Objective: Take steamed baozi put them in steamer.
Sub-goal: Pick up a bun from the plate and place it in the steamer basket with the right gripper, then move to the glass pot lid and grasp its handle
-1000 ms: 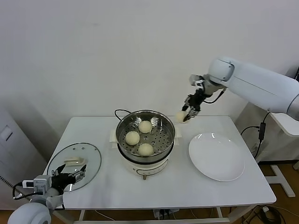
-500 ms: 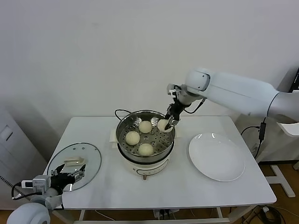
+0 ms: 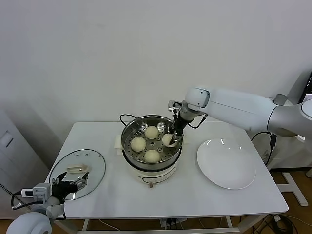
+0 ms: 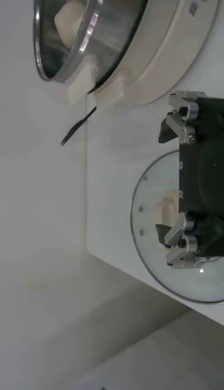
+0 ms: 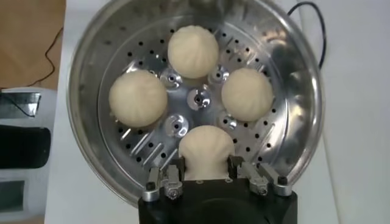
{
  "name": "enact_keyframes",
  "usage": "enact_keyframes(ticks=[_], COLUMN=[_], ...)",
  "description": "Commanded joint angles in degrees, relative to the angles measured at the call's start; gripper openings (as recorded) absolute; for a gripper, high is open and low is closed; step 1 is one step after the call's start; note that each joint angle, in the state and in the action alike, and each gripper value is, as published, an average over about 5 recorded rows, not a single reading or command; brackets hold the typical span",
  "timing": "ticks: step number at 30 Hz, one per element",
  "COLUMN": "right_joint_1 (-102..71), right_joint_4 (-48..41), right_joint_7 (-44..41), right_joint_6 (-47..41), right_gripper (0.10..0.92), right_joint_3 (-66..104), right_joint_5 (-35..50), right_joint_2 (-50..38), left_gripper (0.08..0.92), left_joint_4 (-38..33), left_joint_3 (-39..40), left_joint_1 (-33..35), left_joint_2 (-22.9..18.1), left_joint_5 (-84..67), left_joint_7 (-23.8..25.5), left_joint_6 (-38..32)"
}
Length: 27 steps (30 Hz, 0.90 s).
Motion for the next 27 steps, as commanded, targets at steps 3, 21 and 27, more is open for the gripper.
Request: enact_keyframes(ticks=[3,21,27], right_joint_1=[-1.34,-21.98,-40.15], right_joint_4=[0.18,1.41,5.73], right_joint_7=[1.12,17.27,27.89], right_joint_6=[-0.8,12.22,19.76], right_gripper=[0.558,0.822,0.823], right_joint_3=[1.45,44.25,65.96], right_joint_5=[-0.36,10.94,8.4], right_joint_2=[-0.29,-15.88,-19.21], left_gripper=[0.823,0.823,0.823], left_joint_4=[0.19,0.51,0.02], left_joint_3=[0.08,-1.08,-1.17], left_joint_1=[-0.05,-0.26,-0.46], left_joint_2=[-0.35,-2.01,-1.98], left_joint_5=[0.01,0.42,0.47], left_joint_7=[0.01,-0.23,-0.2], left_joint_6=[-0.05,-0.12,-0.17])
